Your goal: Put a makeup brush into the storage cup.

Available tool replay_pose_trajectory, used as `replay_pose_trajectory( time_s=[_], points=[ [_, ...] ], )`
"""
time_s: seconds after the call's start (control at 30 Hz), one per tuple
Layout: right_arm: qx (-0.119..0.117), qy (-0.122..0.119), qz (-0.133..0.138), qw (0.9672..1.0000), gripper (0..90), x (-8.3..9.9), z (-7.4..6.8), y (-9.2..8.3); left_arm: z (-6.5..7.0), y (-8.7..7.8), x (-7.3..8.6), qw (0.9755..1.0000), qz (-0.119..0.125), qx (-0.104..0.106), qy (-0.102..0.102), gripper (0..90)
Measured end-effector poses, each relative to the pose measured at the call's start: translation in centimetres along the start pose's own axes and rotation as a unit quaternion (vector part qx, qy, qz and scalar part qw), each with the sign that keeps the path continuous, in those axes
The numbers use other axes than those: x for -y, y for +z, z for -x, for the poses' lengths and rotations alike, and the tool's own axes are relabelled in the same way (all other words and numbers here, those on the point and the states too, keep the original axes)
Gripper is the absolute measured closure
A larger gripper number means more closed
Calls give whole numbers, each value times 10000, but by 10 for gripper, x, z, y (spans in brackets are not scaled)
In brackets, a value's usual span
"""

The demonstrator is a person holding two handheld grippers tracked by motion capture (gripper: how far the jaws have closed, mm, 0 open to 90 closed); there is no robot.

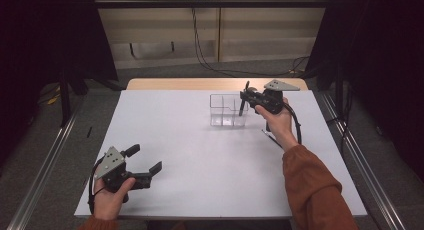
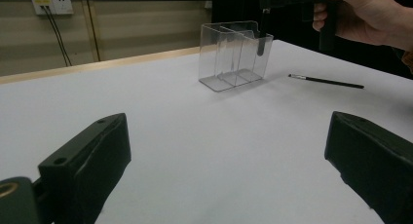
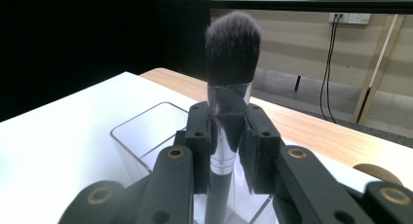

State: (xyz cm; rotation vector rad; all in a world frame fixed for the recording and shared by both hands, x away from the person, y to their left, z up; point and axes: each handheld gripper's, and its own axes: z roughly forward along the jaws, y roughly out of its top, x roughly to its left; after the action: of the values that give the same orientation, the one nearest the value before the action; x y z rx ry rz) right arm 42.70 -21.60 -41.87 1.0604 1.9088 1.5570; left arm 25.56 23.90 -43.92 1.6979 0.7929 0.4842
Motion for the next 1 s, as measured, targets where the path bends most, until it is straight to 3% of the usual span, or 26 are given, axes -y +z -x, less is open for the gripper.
replay_pose_trajectory(
  time_s=[0.6, 0.67, 0.8, 0.87, 0.93, 1.0],
  points=[
    [-73, 42, -118, 9999, 732, 7, 1, 5, 0, 1, 1, 10000, -28, -49, 20, 29],
    [-75, 58, -139, 9999, 659, 8, 1, 5, 0, 1, 2, 10000, -26, -55, 5, 29],
    [72, 150, -191, 9997, 345, 8, 2, 4, 0, 1, 2, 10000, -34, -52, 21, 29],
    [119, 192, -191, 9996, 276, 8, 2, 3, 0, 2, 2, 10000, -34, -52, 21, 29],
    [207, 238, -141, 9994, 153, 8, 2, 3, 0, 2, 2, 10000, -34, -51, 25, 29],
    [320, 240, -121, 9991, 116, 9, 2, 3, 0, 2, 2, 10000, -34, -51, 23, 29]
  ],
)
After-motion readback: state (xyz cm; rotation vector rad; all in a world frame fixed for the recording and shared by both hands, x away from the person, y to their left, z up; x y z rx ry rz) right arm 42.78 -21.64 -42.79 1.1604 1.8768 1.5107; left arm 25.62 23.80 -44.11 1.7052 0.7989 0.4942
